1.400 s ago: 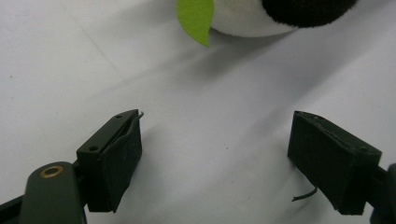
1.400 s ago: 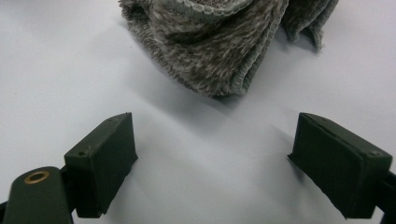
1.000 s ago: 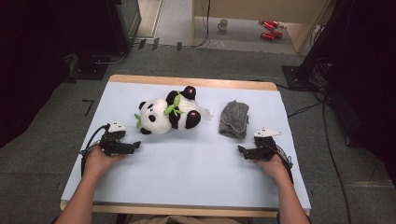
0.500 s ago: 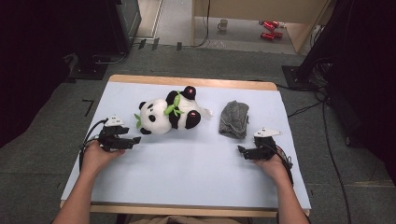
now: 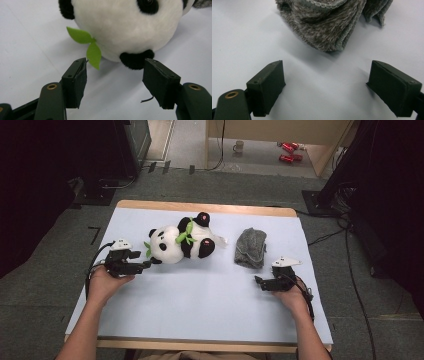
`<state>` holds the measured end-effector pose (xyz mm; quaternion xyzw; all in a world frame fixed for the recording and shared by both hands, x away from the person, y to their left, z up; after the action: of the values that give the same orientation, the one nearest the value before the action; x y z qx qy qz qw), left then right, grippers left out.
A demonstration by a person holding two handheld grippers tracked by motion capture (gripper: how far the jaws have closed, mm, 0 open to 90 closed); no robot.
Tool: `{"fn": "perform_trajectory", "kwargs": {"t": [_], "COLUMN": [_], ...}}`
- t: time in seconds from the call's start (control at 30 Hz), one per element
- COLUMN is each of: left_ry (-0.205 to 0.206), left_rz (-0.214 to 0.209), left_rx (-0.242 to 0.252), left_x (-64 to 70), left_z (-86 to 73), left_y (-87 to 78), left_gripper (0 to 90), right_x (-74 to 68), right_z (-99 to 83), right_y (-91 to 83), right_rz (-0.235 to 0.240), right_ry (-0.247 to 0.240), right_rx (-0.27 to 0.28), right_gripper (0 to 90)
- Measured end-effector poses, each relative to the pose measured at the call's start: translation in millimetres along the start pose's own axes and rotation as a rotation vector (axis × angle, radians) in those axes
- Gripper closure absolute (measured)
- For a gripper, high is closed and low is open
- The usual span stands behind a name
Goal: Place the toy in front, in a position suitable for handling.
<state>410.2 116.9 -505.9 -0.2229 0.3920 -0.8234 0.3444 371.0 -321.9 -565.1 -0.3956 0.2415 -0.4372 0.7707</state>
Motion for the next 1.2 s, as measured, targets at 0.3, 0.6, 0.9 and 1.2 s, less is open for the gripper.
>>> {"fn": "perform_trajectory", "kwargs": {"t": [0.3, 0.6, 0.9, 1.2], "left_ry": [0.017, 0.024, 0.041, 0.057], "left_rz": [-0.036, -0.072, -0.094, -0.095], "left_rx": [0.024, 0.052, 0.047, 0.056], "left_x": [12.8, 25.5, 33.1, 38.9], "left_z": [18.1, 43.0, 58.7, 76.6], "left_y": [-5.7, -11.6, -11.8, -7.2], "left_gripper": [40.8, 43.0, 48.4, 44.5], "right_x": [0.0, 0.0, 0.0, -0.1], "right_z": [-0.1, -0.1, 0.0, -0.1], "right_y": [0.0, 0.0, 0.0, 0.0], "right_rz": [-0.001, 0.000, -0.001, -0.002], "right_ry": [-0.002, 0.001, -0.001, 0.000], "right_rx": [0.000, -0.001, -0.001, -0.001], "right_gripper": [12.8, 12.9, 12.9, 12.8]}}
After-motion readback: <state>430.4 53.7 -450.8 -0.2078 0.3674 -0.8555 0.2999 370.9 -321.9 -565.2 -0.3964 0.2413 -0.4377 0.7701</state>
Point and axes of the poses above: each handheld gripper's, and its own axes: y roughly forward along the jaws, z roughly out of its top, x roughly to its right, the point moved 9 cm from there along y, roughly forward along the jaws, and after that the axes turned 12 degrees about -x, right-handed, at the moved point
